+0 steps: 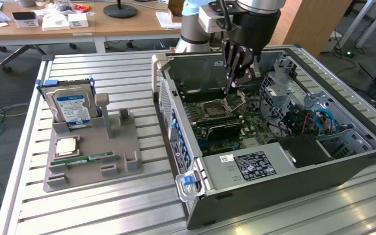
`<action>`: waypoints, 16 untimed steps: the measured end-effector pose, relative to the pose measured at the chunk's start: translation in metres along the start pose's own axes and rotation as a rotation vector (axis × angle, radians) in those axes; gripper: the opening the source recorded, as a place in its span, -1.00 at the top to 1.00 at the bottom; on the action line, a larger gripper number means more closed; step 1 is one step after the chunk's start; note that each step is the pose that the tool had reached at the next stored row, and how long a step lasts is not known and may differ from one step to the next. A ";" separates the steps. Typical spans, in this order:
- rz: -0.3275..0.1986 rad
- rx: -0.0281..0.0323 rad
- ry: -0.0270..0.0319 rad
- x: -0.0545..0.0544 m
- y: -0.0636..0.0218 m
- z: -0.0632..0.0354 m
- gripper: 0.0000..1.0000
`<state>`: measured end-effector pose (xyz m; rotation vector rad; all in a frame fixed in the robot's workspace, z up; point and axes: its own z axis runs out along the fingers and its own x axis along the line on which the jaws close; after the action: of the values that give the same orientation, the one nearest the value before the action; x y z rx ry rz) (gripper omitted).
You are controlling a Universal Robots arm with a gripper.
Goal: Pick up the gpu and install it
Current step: 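Press down on the gpu until it lock into place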
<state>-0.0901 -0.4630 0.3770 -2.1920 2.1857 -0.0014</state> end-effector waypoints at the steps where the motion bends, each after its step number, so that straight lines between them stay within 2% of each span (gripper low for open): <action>1: 0.000 0.0000 0.0001 0.000 0.0000 0.0000 0.79; 10: 0.000 0.0002 -0.0003 -0.005 0.0001 0.0029 0.79; 11: 0.000 0.0000 -0.0002 -0.009 0.0005 0.0155 0.79; 16: 0.000 0.0001 0.0000 -0.009 0.0005 0.0156 0.79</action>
<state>-0.0901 -0.4533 0.3617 -2.1919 2.1856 -0.0016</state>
